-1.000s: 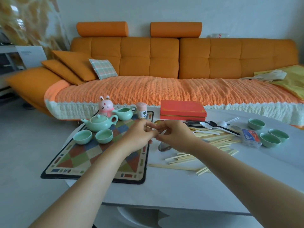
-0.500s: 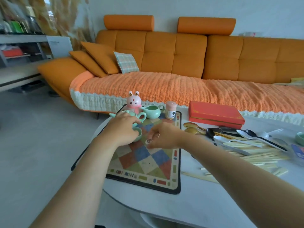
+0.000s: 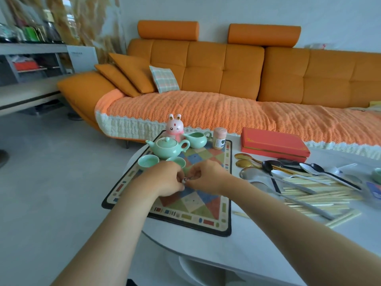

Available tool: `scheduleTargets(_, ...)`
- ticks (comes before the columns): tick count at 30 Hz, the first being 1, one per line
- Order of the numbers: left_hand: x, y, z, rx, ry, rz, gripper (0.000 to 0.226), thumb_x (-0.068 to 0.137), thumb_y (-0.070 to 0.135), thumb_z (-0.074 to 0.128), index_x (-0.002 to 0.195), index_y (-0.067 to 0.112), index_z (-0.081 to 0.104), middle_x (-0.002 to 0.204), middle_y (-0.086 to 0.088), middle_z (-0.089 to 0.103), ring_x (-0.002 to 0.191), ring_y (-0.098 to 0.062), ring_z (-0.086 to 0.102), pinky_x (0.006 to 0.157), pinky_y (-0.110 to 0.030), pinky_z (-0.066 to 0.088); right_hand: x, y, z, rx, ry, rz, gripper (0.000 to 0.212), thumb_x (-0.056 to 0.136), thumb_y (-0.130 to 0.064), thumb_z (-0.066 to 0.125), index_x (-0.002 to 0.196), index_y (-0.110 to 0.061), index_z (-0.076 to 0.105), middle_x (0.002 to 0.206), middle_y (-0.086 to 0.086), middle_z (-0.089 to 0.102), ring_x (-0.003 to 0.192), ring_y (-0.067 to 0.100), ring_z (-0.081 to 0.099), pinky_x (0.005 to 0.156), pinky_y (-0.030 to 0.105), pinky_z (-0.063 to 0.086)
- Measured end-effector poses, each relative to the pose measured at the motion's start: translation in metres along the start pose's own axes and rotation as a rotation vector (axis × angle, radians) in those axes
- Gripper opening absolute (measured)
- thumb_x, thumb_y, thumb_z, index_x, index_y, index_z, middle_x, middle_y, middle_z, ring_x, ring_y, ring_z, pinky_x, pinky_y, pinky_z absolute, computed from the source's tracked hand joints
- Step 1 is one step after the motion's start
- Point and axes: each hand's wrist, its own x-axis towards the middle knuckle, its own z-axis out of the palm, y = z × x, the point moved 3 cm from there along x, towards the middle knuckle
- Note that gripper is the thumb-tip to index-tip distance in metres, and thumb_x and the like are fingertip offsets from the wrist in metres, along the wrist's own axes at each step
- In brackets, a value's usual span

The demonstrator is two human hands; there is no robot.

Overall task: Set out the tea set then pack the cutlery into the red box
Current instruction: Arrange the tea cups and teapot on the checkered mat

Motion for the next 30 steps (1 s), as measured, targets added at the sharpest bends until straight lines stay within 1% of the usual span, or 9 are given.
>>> scheduleTargets(3,-0.002,0.005,-0.003,0.008,0.005,-0.014,0.019,0.085,0.034,0.069,0.102,0.027,0.069,0.096,0.006,0.068,0.088,-0.014,0.063,0.078,-0.034,0.054,-0.007,0.0,-0.004,0.012,-0.03,0.007,0.032,0.083,-0.042,0.072,0.11,-0.025,0.071,0.087,-0.01,0.066,0.082,0.011,0.063,0.075,0.027,0.054)
scheduleTargets(6,-0.004,0.018,-0.01,0.005,0.102,0.0,0.016,0.087,0.036,0.065,0.102,0.031,0.068,0.099,0.008,0.067,0.088,-0.014,0.062,0.071,-0.032,0.051,-0.019,0.009,-0.02,0.021,-0.007,0.016,0.038,0.088,-0.039,0.068,0.121,-0.021,0.065,0.102,-0.004,0.068,0.089,0.013,0.064,0.082,0.028,0.054)
scheduleTargets(9,-0.003,0.049,-0.014,-0.086,0.249,0.055,0.018,0.09,0.033,0.06,0.107,0.033,0.067,0.102,0.015,0.067,0.092,-0.009,0.063,0.084,-0.037,0.054,-0.044,0.024,-0.048,0.022,0.075,0.018,0.033,0.089,-0.04,0.066,0.118,-0.023,0.067,0.104,-0.007,0.065,0.087,0.012,0.064,0.075,0.026,0.054)
scheduleTargets(12,0.002,0.096,-0.003,-0.153,0.309,0.158,0.014,0.09,0.031,0.059,0.1,0.034,0.068,0.099,0.016,0.067,0.089,-0.008,0.063,0.082,-0.037,0.054,-0.074,0.054,-0.079,0.054,0.168,0.057,0.023,0.089,-0.036,0.066,0.11,-0.027,0.07,0.096,-0.01,0.065,0.077,0.012,0.065,0.062,0.018,0.048)
scheduleTargets(15,0.008,0.153,0.021,-0.128,0.29,0.271,0.014,0.091,0.029,0.059,0.101,0.032,0.068,0.1,0.012,0.062,0.086,-0.013,0.06,0.077,-0.036,0.053,-0.11,0.094,-0.108,0.075,0.278,0.099,0.015,0.087,-0.027,0.066,0.1,-0.028,0.074,0.085,-0.018,0.066,0.077,0.002,0.061,0.067,0.015,0.044)
scheduleTargets(18,0.019,0.213,0.054,-0.134,0.233,0.37,0.015,0.091,0.029,0.058,0.103,0.03,0.067,0.102,0.012,0.059,0.089,-0.013,0.059,0.079,-0.036,0.051,-0.149,0.145,-0.134,0.049,0.379,0.179,0.015,0.089,-0.027,0.064,0.101,-0.029,0.073,0.093,-0.013,0.066,0.076,-0.001,0.057,0.068,0.016,0.041)
scheduleTargets(20,0.027,0.252,0.074,-0.162,0.176,0.418,0.017,0.092,0.03,0.057,0.106,0.03,0.066,0.104,0.011,0.057,0.092,-0.014,0.058,0.081,-0.038,0.051,-0.173,0.179,-0.152,0.028,0.442,0.248,0.014,0.089,-0.026,0.063,0.099,-0.03,0.073,0.093,-0.012,0.066,0.074,0.0,0.058,0.063,0.012,0.039)
scheduleTargets(27,0.055,0.385,0.121,-0.172,0.072,0.595,0.031,0.091,0.021,0.057,0.122,0.021,0.061,0.114,0.002,0.056,0.099,-0.02,0.057,0.085,-0.035,0.047,-0.243,0.278,-0.214,-0.022,0.628,0.429,0.019,0.086,-0.02,0.062,0.098,-0.031,0.072,0.097,-0.011,0.065,0.077,0.011,0.059,0.065,0.019,0.044)
scheduleTargets(30,0.071,0.431,0.143,-0.138,0.036,0.633,0.035,0.091,0.021,0.057,0.126,0.018,0.059,0.121,-0.003,0.056,0.111,-0.023,0.054,0.093,-0.038,0.047,-0.266,0.32,-0.23,-0.052,0.709,0.495,0.033,0.08,-0.009,0.063,0.106,-0.028,0.071,0.107,-0.002,0.057,0.096,0.02,0.056,0.084,0.029,0.045)
